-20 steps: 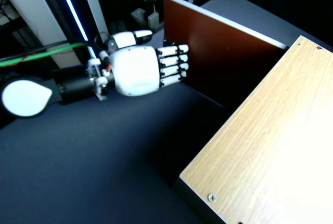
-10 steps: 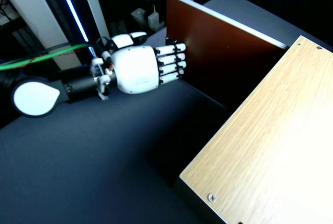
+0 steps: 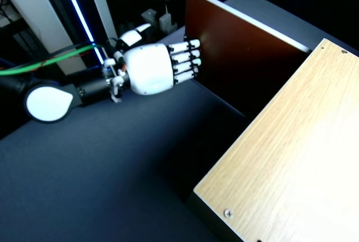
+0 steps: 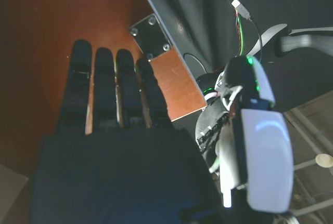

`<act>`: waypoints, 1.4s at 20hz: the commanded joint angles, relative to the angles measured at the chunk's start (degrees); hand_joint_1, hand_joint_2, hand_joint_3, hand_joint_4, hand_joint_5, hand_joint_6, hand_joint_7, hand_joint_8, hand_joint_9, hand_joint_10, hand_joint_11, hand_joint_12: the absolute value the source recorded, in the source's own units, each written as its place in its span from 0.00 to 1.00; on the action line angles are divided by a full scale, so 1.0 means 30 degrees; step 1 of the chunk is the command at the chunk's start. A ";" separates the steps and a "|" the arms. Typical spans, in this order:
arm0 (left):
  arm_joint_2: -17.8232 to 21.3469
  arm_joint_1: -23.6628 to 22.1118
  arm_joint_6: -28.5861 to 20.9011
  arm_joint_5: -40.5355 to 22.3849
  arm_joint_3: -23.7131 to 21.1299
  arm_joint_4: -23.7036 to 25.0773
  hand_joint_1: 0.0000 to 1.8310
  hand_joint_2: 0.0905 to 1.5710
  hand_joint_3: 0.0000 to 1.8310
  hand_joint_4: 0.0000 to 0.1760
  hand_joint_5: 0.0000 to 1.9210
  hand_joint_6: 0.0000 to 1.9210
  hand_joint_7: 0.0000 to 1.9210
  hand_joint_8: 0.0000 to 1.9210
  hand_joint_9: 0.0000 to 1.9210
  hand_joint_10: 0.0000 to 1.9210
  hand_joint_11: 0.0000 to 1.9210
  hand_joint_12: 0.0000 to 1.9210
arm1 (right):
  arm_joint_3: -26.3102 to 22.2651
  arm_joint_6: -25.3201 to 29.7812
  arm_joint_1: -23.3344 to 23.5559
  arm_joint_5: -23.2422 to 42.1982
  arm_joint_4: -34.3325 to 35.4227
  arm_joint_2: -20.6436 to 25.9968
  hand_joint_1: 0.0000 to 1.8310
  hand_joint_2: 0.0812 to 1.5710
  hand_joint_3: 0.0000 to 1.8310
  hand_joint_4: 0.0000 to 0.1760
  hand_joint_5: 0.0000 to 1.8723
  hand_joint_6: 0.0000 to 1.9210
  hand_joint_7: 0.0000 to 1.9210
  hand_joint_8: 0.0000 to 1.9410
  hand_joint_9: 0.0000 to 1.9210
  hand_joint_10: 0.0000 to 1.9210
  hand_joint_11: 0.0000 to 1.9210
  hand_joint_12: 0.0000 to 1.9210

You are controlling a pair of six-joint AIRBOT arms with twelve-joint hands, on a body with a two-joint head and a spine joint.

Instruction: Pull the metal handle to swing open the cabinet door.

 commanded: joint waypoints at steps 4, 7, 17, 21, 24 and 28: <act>0.0097 -0.0210 0.0074 -0.0323 -0.0019 -0.1855 0.04 0.66 0.00 0.00 0.16 0.00 0.18 0.00 0.16 0.00 0.00 0.40 | -0.0184 -0.0063 0.0129 0.1961 0.1436 -0.0319 0.16 0.69 0.00 0.00 0.06 0.00 0.10 0.00 0.09 0.00 0.00 0.31; 0.0097 -0.0210 0.0074 -0.0323 -0.0019 -0.1855 0.03 0.66 0.00 0.00 0.17 0.00 0.18 0.00 0.16 0.00 0.00 0.40 | -0.0244 -0.0063 0.0129 0.1961 0.1533 -0.0506 0.14 0.71 0.01 0.00 0.06 0.00 0.10 0.00 0.09 0.00 0.00 0.31; 0.0099 -0.0210 0.0074 -0.0323 -0.0019 -0.1855 0.01 0.85 0.01 0.00 0.16 0.00 0.17 0.00 0.15 0.00 0.00 0.36 | -0.0345 -0.0431 0.0129 0.1801 0.1560 -0.0844 0.00 0.99 0.01 0.00 0.06 0.00 0.08 0.00 0.07 0.00 0.00 0.24; 0.0099 -0.0210 0.0074 -0.0323 -0.0019 -0.1855 0.00 0.93 0.01 0.00 0.18 0.00 0.18 0.00 0.16 0.00 0.00 0.38 | 0.0075 -0.0431 0.0129 0.1159 0.1638 -0.0731 0.00 1.00 0.06 0.00 0.08 0.00 0.09 0.00 0.08 0.00 0.00 0.29; 0.0099 -0.0210 0.0074 -0.0323 -0.0019 -0.1855 0.00 0.96 0.01 0.00 0.18 0.00 0.18 0.00 0.16 0.00 0.00 0.38 | 0.0505 -0.0431 0.0129 0.0483 0.1629 -0.0651 0.00 1.00 0.09 0.00 0.08 0.00 0.09 0.00 0.08 0.00 0.00 0.28; 0.0099 -0.0210 0.0074 -0.0323 -0.0019 -0.1855 0.00 0.98 0.01 0.00 0.19 0.00 0.18 0.00 0.16 0.00 0.00 0.38 | 0.1523 -0.0431 0.0129 -0.0170 0.1636 -0.0649 0.00 1.00 0.10 0.00 0.08 0.00 0.09 0.00 0.08 0.00 0.00 0.27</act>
